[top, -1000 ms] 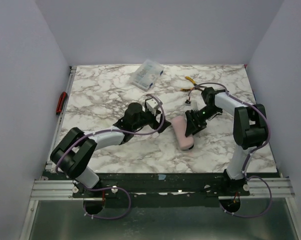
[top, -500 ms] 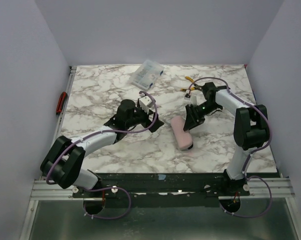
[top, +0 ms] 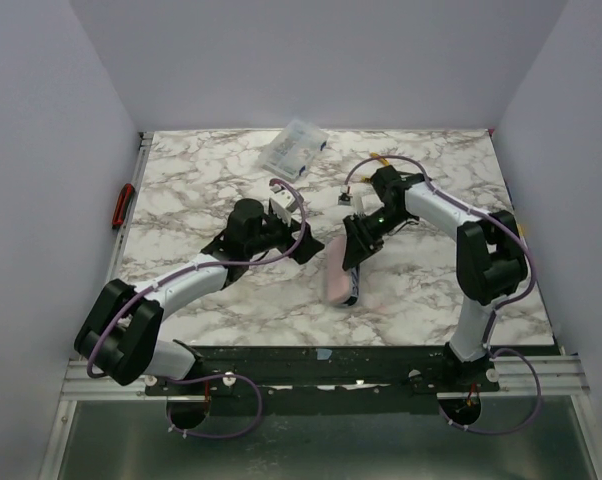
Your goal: Open the umbrella
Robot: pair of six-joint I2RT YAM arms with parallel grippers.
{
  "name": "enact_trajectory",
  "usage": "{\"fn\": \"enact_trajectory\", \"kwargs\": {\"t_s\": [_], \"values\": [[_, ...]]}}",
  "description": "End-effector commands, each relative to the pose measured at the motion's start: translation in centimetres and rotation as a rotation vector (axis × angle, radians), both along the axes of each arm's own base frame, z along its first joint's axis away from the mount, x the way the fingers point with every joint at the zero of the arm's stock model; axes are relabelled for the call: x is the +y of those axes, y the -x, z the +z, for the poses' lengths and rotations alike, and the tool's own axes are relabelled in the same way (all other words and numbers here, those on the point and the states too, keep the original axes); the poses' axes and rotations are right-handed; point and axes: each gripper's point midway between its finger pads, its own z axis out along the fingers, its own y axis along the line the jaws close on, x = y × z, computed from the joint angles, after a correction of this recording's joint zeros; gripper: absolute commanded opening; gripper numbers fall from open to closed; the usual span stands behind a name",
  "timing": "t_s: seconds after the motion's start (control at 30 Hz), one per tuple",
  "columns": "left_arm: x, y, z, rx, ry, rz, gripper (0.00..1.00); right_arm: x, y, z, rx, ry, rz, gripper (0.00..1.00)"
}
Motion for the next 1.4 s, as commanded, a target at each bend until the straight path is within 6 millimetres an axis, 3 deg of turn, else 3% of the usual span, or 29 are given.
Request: {"fn": "enact_trajectory", "kwargs": {"t_s": [0.0,0.13,0.2,0.33,0.57,0.73,0.97,1.13,1.23,1.37], "values": [[0.2,1.5,-0.3,0.098,0.033,-0.012,0.88,1.8,-0.4,1.4,-0.049,-0.061,0.0,0.52],[0.8,1.9,-1.7,0.197,0.004,0.031,0.89,2.9,-1.1,1.4,-0.081,-0.098,-0.031,0.51],[0.9,2.3,-2.7,0.237,-0.029,0.045,0.95,3.5,-1.6,1.4,-0.1,-0.125,-0.047,0.53],[0.9,2.4,-3.8,0.302,-0.046,0.081,0.98,4.5,-2.0,0.8,-0.108,-0.128,-0.047,0.57],[-1.5,2.1,-4.1,0.335,-0.026,0.066,0.98,4.4,-1.5,0.3,-0.106,-0.119,-0.041,0.61],[-2.4,1.3,-5.8,0.383,-0.071,0.109,0.98,3.1,-0.5,-0.6,-0.116,-0.058,-0.022,0.61],[0.2,1.7,-9.0,0.406,-0.222,0.159,0.79,0.6,0.1,-1.8,-0.172,0.081,-0.026,0.6],[1.9,2.4,-10.5,0.428,-0.269,0.185,0.73,0.6,-0.2,-0.6,-0.178,0.073,-0.037,0.63],[1.9,2.8,-9.7,0.4,-0.219,0.148,0.78,1.8,-0.4,1.4,-0.152,-0.006,-0.054,0.64],[0.7,2.9,-6.1,0.272,-0.091,0.073,0.9,3.5,-0.1,3.6,-0.079,-0.128,-0.06,0.63]]}}
